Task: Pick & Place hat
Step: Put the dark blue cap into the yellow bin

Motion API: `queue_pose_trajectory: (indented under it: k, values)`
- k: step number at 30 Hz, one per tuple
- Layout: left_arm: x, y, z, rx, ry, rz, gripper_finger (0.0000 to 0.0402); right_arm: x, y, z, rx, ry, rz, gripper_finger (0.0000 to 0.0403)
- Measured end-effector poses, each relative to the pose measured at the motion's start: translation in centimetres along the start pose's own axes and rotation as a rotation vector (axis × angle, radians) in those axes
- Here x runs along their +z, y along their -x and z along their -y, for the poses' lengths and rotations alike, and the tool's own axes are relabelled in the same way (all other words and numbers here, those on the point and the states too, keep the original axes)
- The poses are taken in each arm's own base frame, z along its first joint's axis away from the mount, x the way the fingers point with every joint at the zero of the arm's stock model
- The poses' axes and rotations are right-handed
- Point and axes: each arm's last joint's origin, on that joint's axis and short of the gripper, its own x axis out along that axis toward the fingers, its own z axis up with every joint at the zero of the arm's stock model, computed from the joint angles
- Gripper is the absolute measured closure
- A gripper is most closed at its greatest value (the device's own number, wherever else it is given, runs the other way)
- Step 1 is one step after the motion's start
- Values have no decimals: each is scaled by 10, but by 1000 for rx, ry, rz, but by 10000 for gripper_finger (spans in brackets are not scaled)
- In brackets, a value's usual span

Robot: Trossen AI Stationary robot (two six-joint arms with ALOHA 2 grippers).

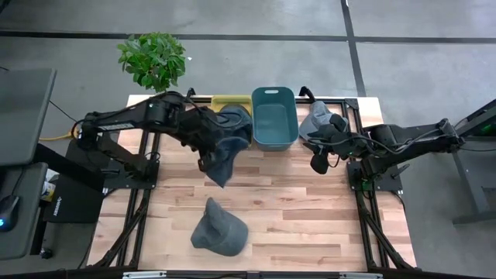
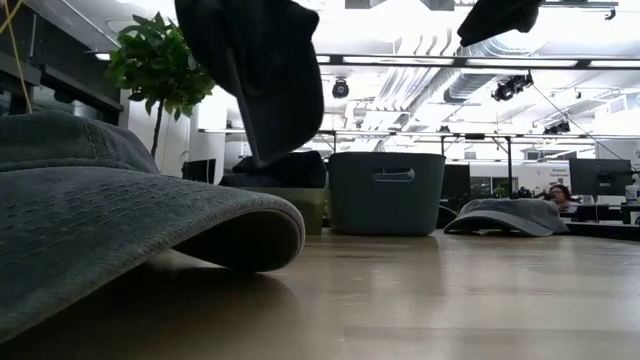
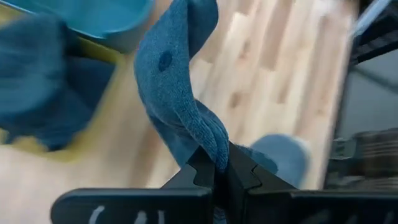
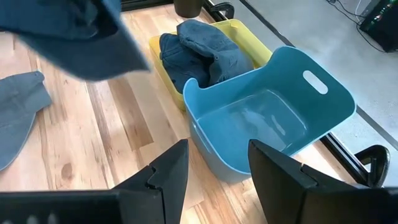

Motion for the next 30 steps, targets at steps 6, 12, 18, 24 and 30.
queue_pose_trajectory:
  k: [6, 12, 18, 24, 30]
  values:
    - [6, 12, -2, 158, -221, -11, 401, 0, 0, 0, -7, -1, 6, 242]
    - [21, -2, -1, 333, -471, -60, 401, 0, 0, 0, -8, -7, 7, 241]
    - [38, -5, 4, 415, -605, -87, 401, 0, 0, 0, -9, -13, 7, 240]
    - [50, 10, 6, 525, -611, -51, 401, 0, 0, 1, -22, -13, 12, 242]
    - [62, 10, 6, 704, -603, -8, 401, 1, 0, 1, -41, -14, 20, 242]
